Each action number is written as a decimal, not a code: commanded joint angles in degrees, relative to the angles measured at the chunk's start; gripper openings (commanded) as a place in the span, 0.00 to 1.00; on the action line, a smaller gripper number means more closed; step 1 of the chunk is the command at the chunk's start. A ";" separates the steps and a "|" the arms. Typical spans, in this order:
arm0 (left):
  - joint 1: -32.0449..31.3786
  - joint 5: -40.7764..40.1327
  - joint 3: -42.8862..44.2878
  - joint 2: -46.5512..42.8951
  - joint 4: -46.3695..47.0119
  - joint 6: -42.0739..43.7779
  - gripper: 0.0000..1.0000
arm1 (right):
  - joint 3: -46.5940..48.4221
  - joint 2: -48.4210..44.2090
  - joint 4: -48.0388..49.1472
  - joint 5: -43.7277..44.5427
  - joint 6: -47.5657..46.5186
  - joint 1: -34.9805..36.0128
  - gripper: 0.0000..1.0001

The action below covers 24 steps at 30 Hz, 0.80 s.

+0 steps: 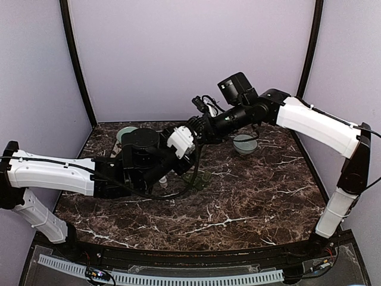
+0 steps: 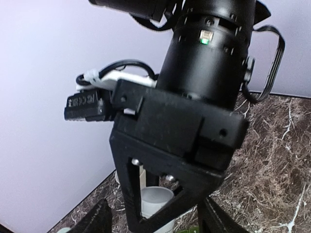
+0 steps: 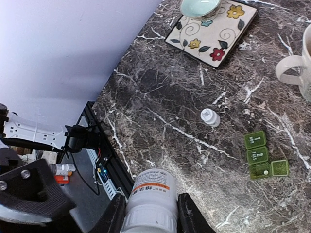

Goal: Sort the pills into containers
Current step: Screw the lid of the pill bottle onto the pill bottle, then place the pill bottle at the center of the board.

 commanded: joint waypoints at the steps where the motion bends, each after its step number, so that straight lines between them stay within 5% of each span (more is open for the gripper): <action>1: -0.60 1.17 0.78 -4.52 0.30 -3.18 0.64 | -1.04 -0.08 1.44 3.40 -0.25 0.35 0.01; 13: -0.60 -1.92 -5.46 -12.71 -10.20 -12.16 0.67 | -1.66 0.40 1.99 14.82 -0.89 -3.07 0.01; 24: 0.82 -3.88 -9.08 -15.69 -17.47 -23.70 0.71 | -12.92 -0.43 -1.01 31.75 -4.41 -10.16 0.01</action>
